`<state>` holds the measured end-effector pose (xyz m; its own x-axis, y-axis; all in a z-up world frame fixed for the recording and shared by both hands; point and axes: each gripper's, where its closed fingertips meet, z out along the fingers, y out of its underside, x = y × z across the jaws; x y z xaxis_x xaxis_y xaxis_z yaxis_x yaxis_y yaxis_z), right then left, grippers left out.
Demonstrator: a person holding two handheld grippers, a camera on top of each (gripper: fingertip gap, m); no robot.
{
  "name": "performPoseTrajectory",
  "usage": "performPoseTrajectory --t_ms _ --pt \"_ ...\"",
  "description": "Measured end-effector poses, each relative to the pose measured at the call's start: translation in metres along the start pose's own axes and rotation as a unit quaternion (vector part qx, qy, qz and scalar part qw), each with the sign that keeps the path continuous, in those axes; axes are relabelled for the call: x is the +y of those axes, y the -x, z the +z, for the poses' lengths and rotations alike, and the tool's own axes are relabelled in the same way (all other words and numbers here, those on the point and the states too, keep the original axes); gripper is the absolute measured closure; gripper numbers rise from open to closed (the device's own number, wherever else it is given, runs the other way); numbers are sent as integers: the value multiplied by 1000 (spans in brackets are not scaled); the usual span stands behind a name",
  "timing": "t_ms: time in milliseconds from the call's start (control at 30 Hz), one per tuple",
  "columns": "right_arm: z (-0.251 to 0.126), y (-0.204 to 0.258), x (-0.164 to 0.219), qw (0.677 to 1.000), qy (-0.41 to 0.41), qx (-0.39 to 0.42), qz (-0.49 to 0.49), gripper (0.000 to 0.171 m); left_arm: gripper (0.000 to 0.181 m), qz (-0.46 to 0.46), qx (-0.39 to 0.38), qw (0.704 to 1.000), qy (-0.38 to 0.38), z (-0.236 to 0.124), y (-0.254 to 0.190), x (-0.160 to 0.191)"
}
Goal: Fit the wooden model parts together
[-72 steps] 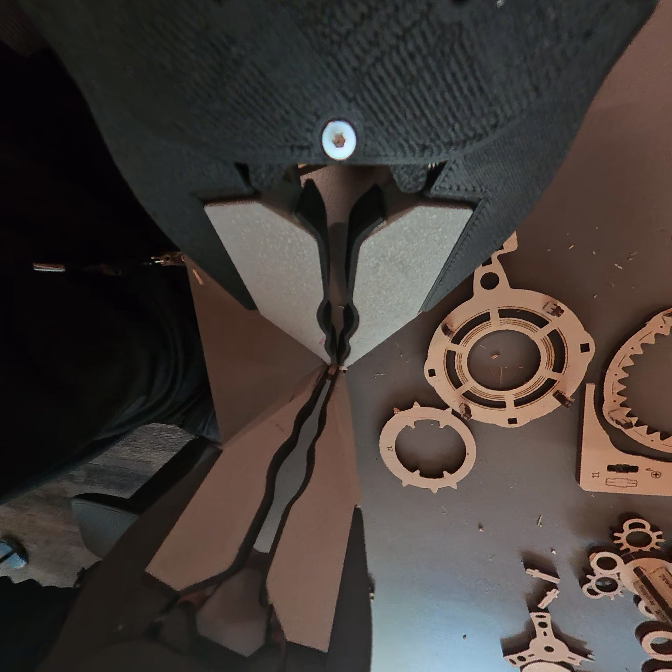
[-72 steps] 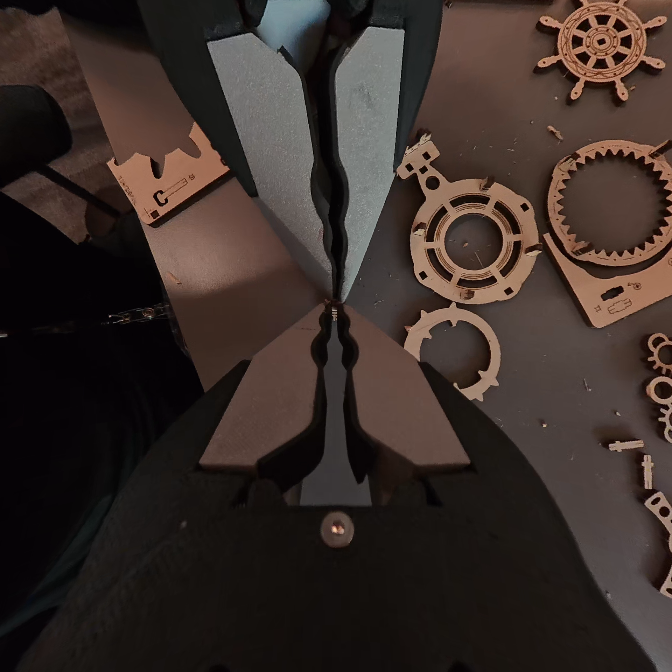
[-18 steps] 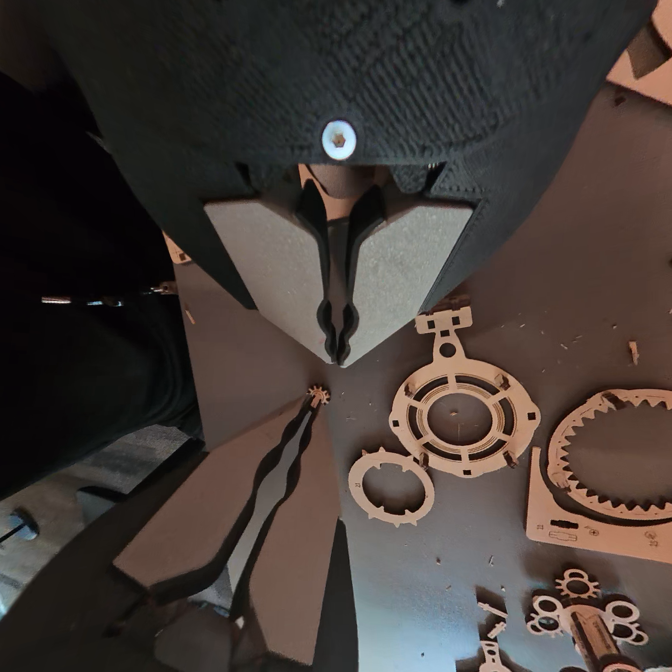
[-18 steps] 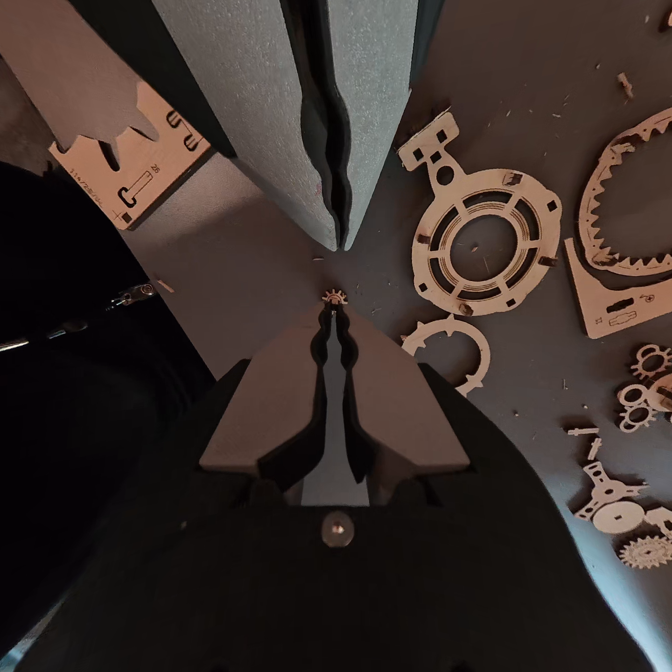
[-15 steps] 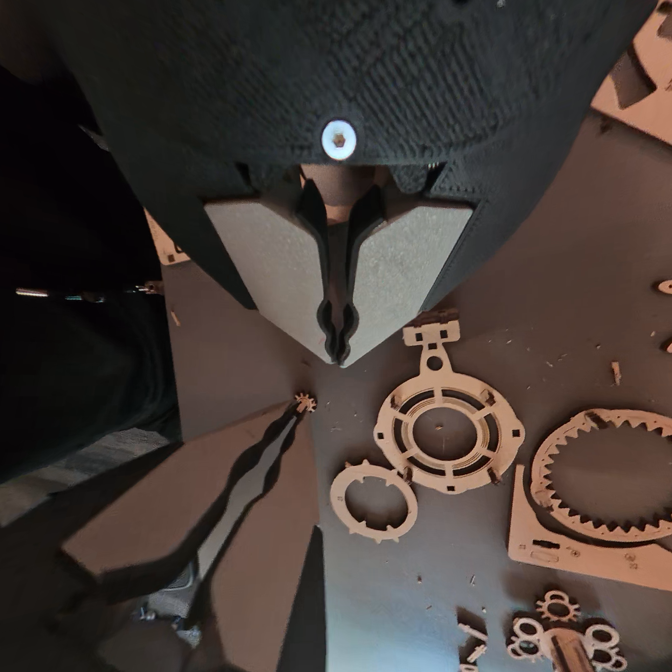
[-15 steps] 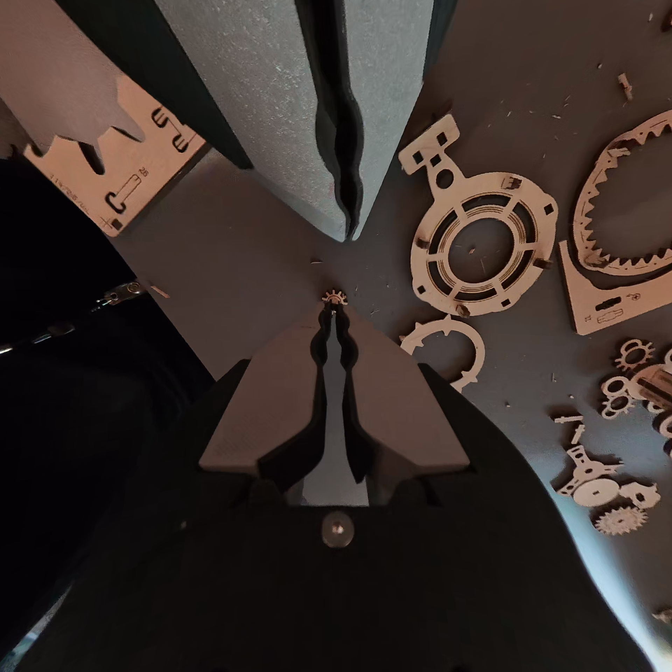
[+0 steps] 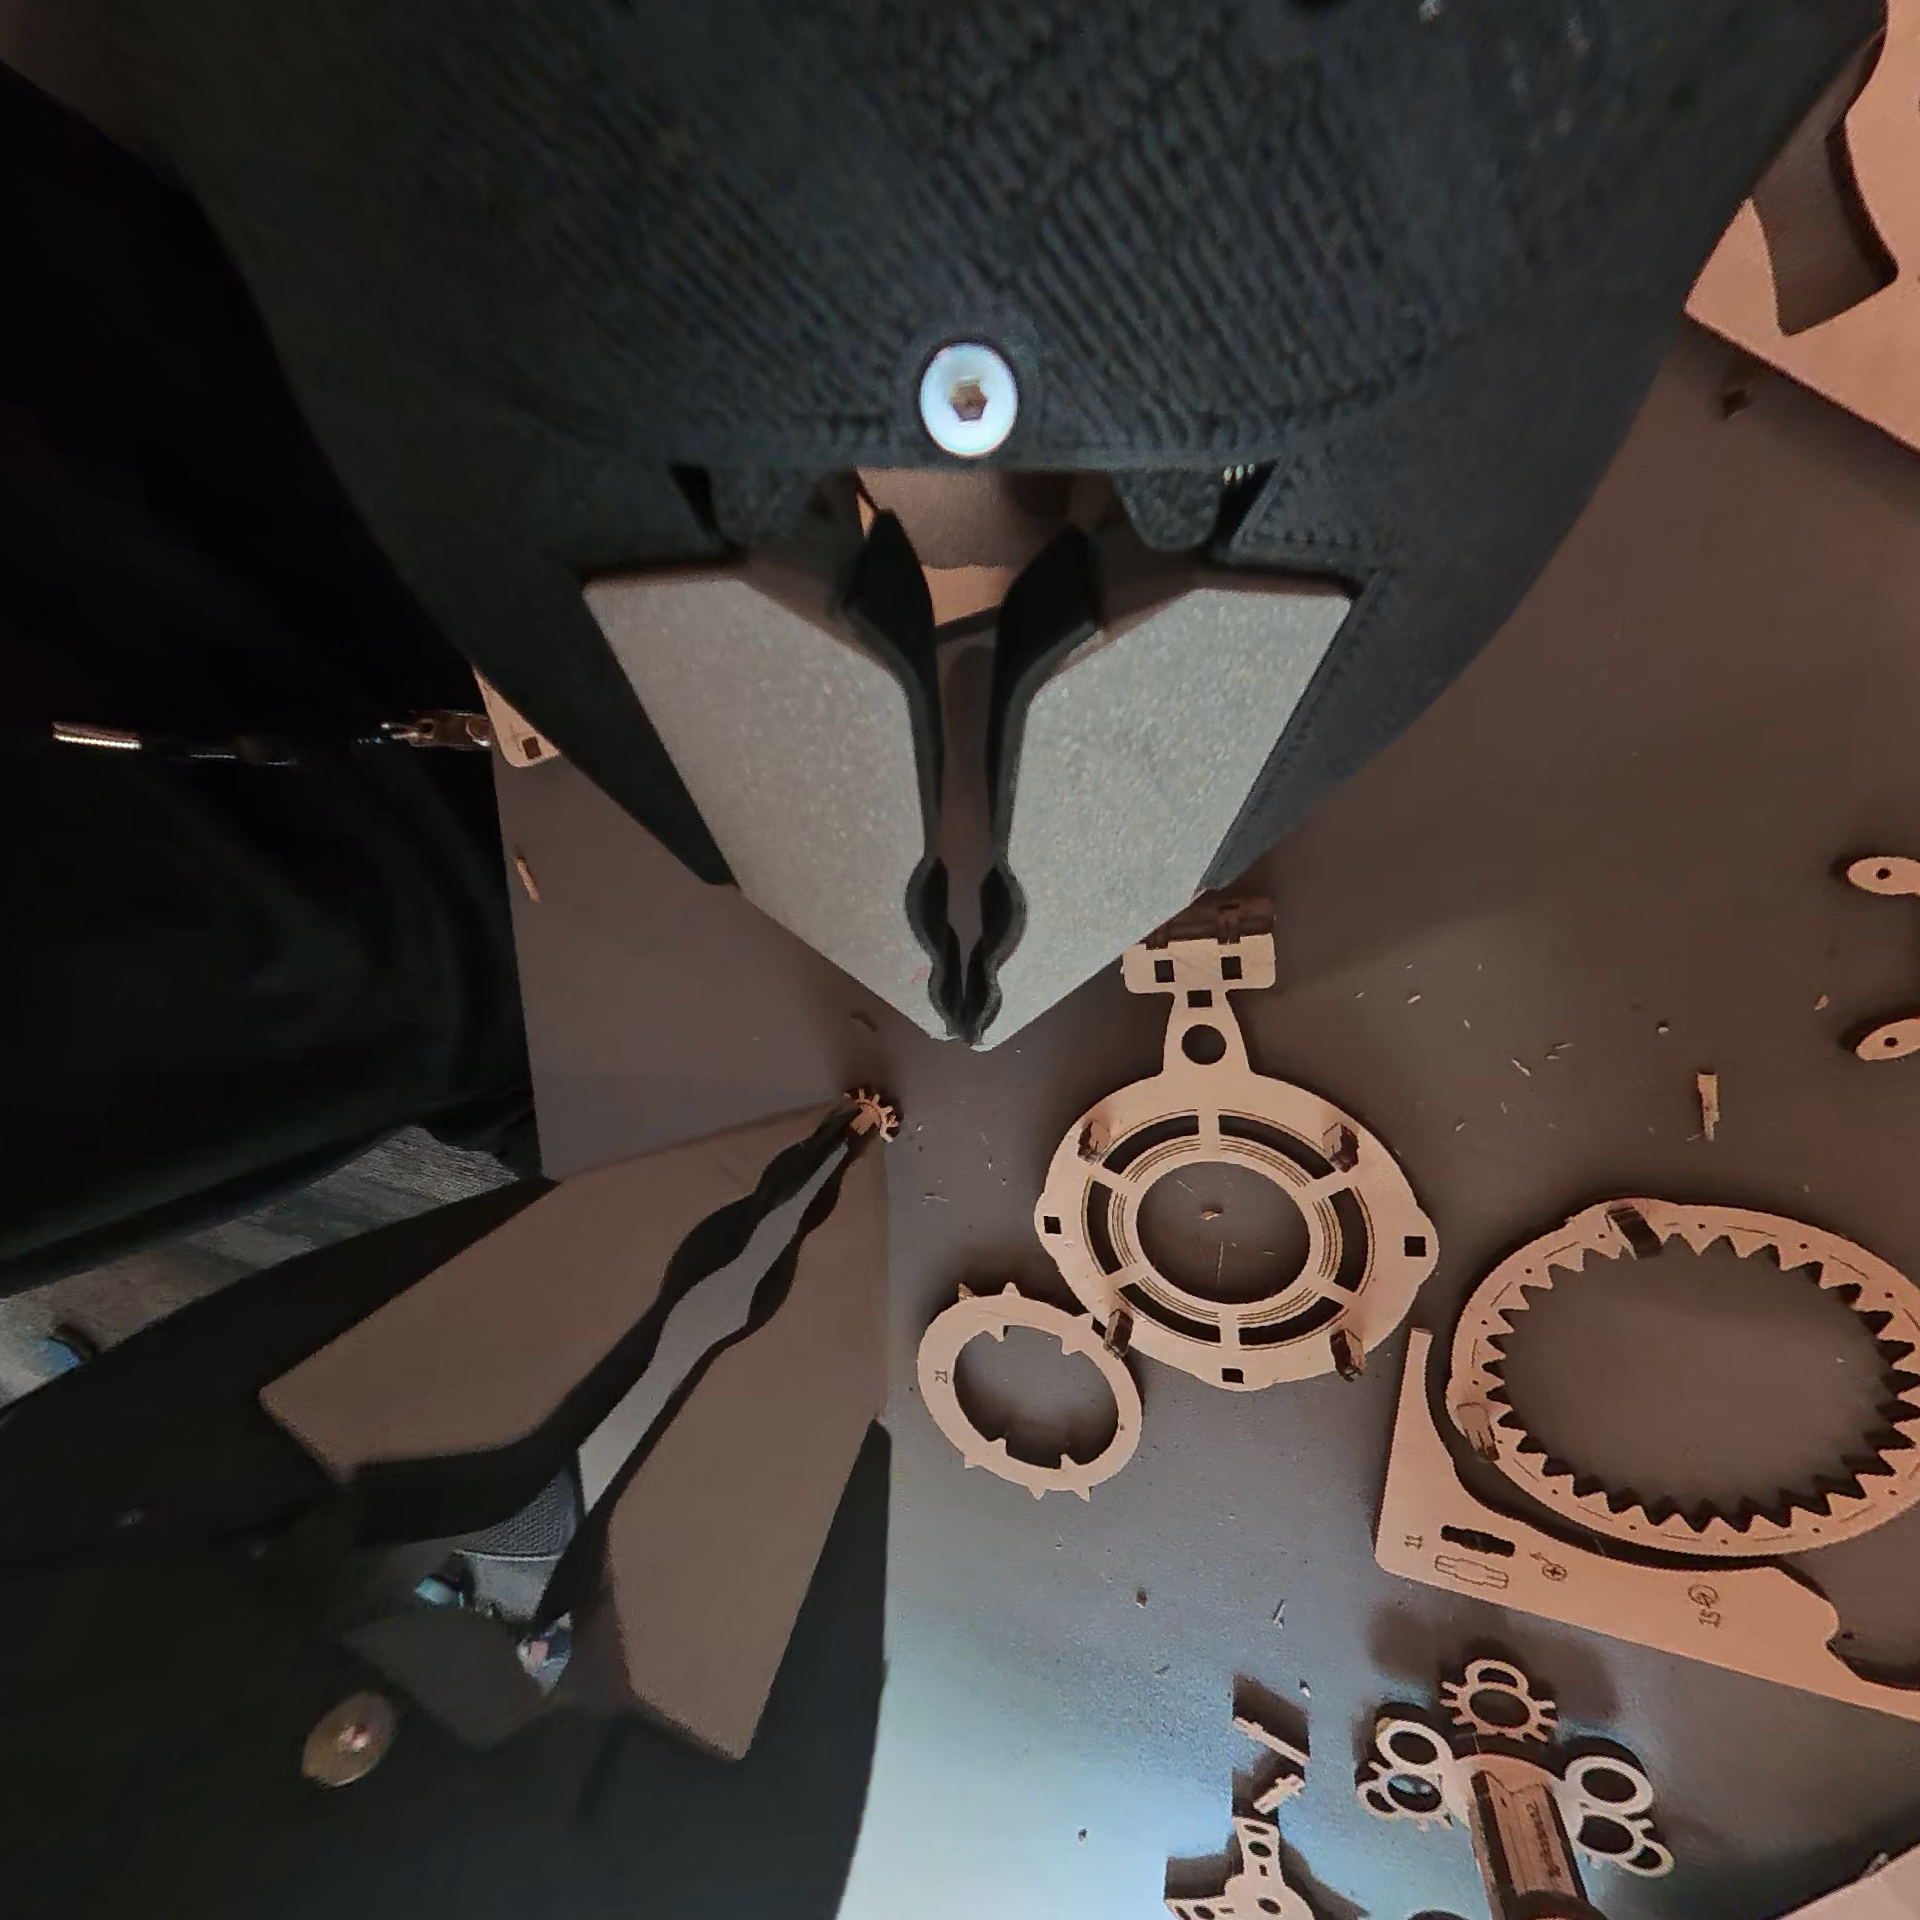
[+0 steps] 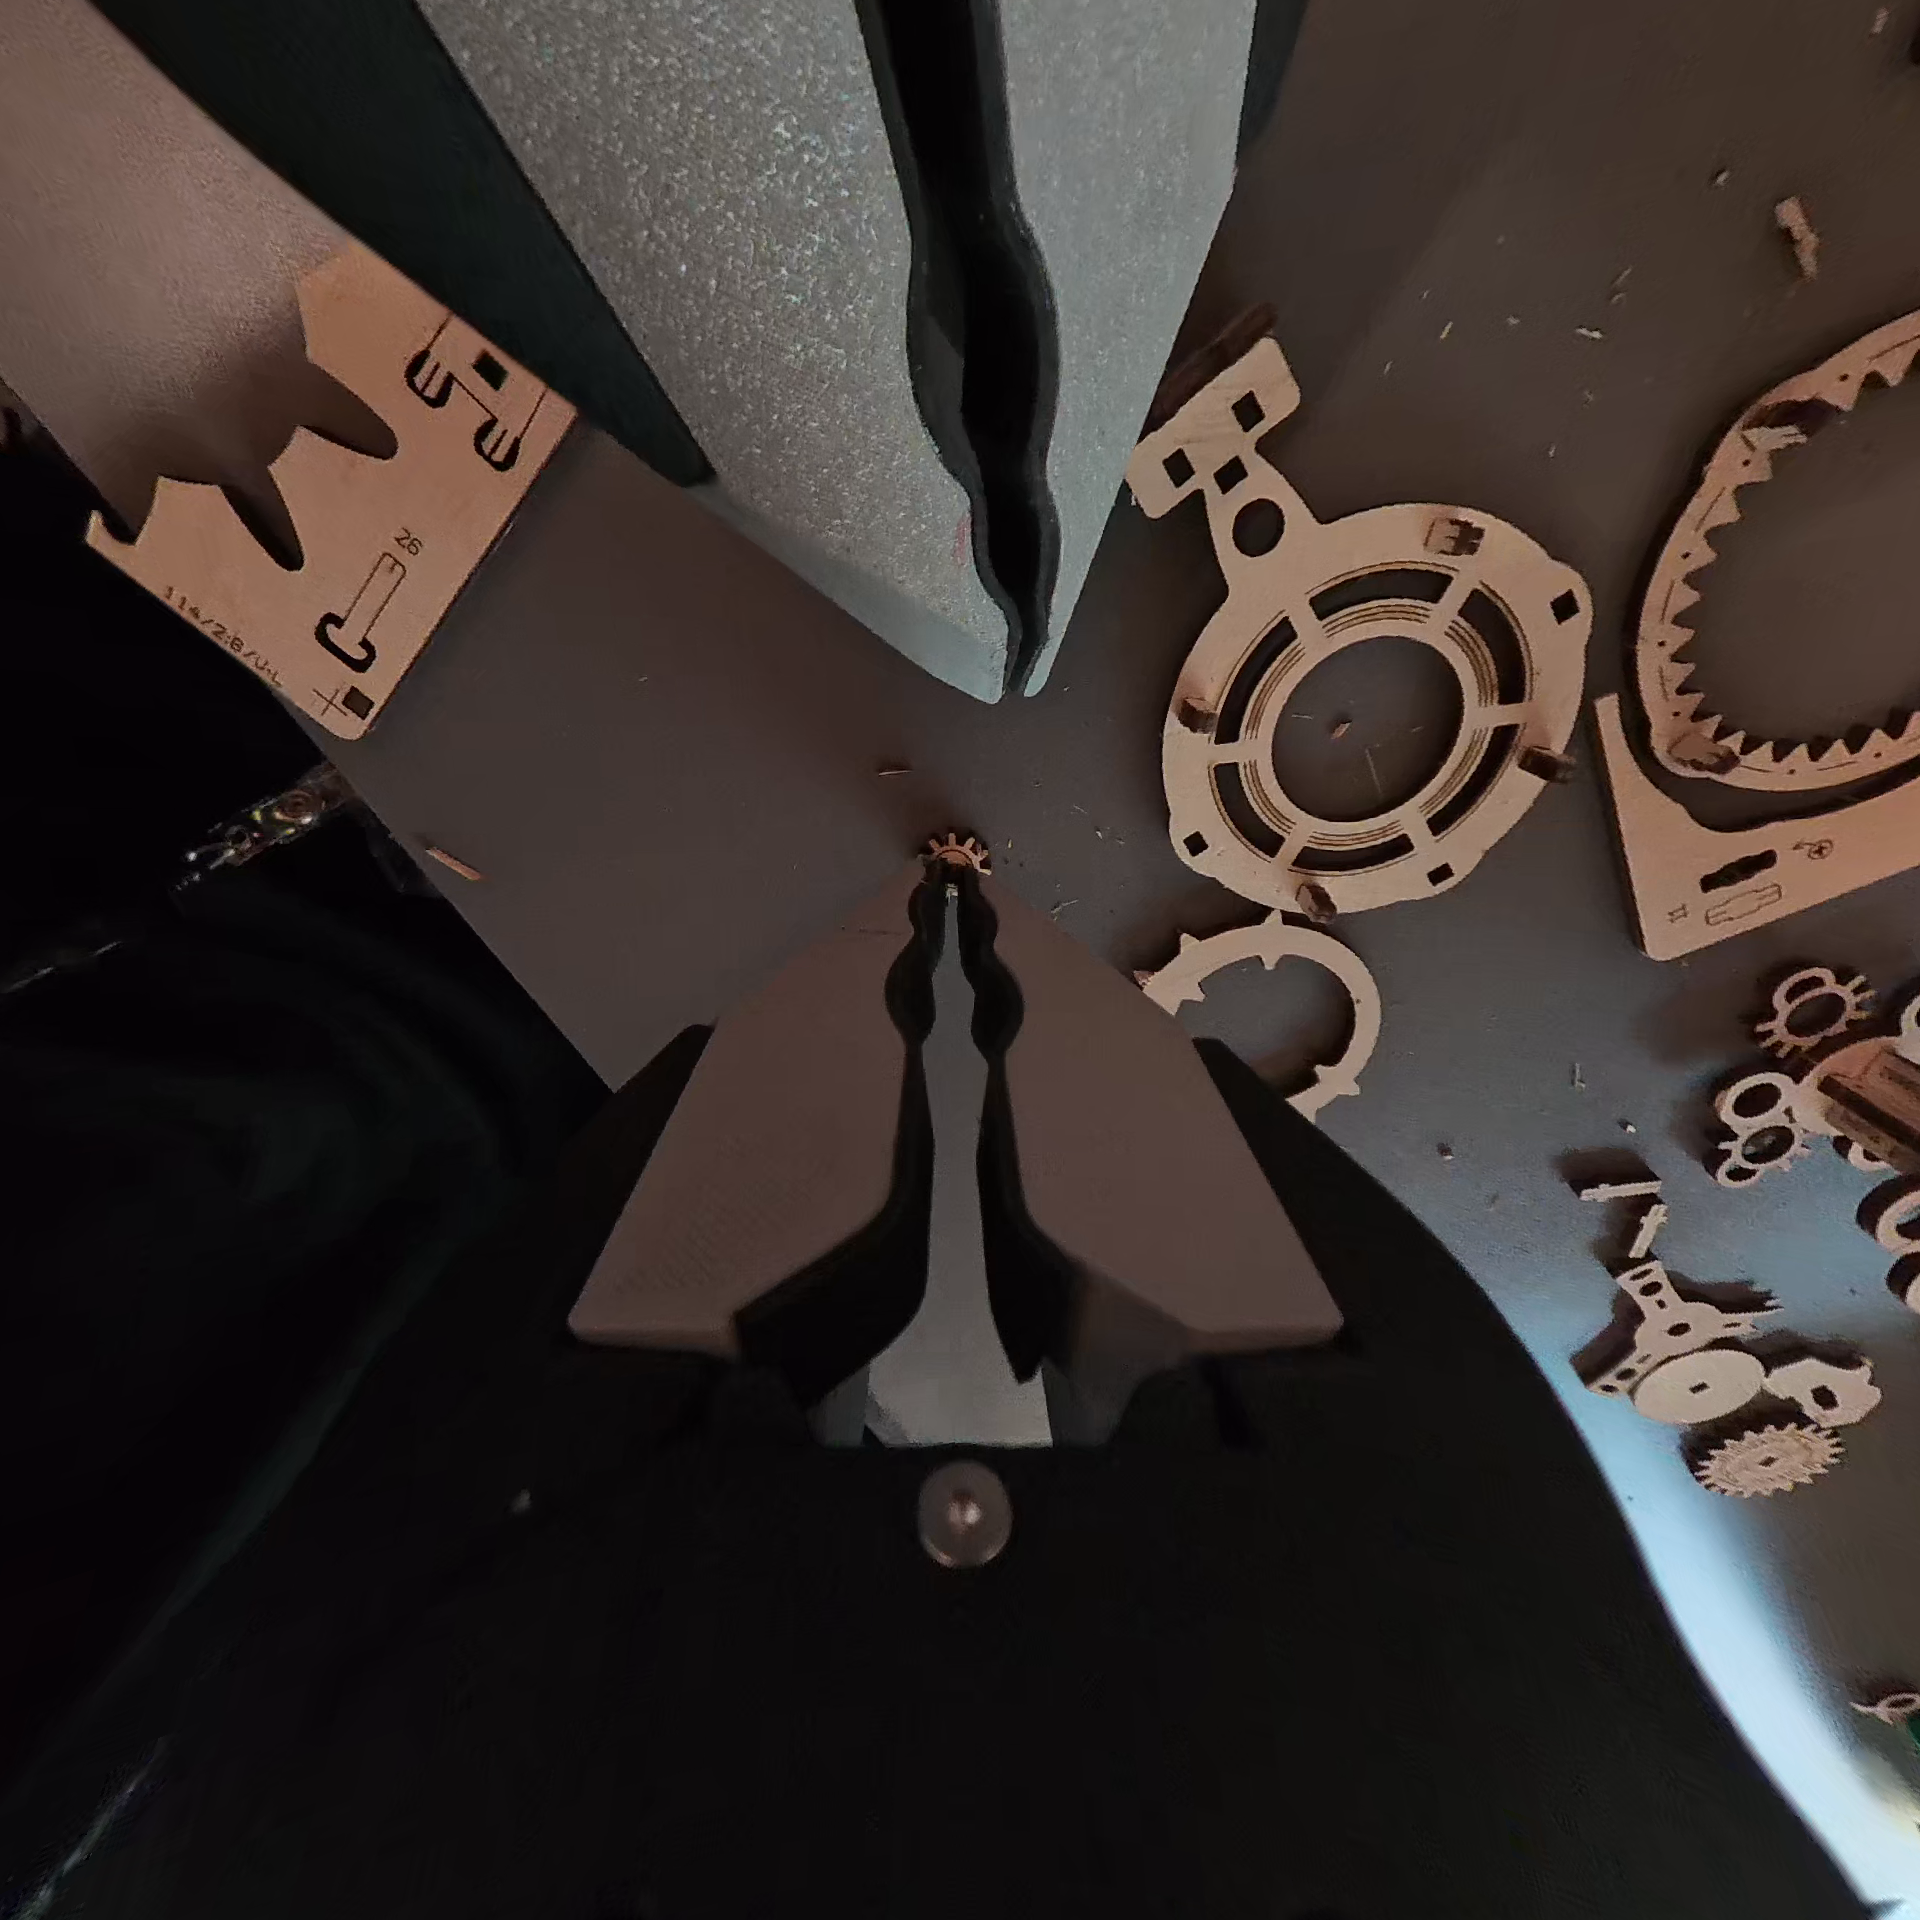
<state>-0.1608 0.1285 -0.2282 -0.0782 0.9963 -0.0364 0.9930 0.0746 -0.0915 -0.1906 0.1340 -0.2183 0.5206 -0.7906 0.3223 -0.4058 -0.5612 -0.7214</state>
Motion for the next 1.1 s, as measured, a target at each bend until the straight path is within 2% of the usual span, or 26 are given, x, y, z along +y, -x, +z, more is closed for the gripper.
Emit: performPoseTrajectory --t_ms 100,167,233,300,367,433,633,767,967,1100 --pt "0 0 -2 999 -40 -12 8 171 181 4 -1 1000 -2 -1 0 0" --pt "-2 -5 -5 995 -100 -20 22 171 181 5 -9 1000 -4 -3 4 0" --pt "-13 -4 -7 980 -180 -75 40 171 181 9 -11 1000 -15 -7 6 -4" --pt "-36 -1 -15 939 -286 -174 75 171 181 36 -18 999 -36 -10 6 -12" --pt "-65 -1 -17 882 -367 -280 95 171 181 73 -29 995 -55 -11 3 -20" --pt "-78 -7 -13 850 -414 -315 80 171 179 116 -43 990 -67 -10 -2 -26" --pt "-69 -9 -10 833 -415 -362 48 171 169 260 -101 952 -126 -2 -21 -46" --pt "-57 -8 -12 852 -380 -359 25 171 170 276 -139 942 -129 -2 -13 -49" --pt "-63 -13 -21 837 -388 -384 22 171 174 271 -142 940 -151 -12 -9 -52" --pt "-69 -15 -24 815 -402 -415 31 171 177 280 -145 934 -166 -15 -10 -55"
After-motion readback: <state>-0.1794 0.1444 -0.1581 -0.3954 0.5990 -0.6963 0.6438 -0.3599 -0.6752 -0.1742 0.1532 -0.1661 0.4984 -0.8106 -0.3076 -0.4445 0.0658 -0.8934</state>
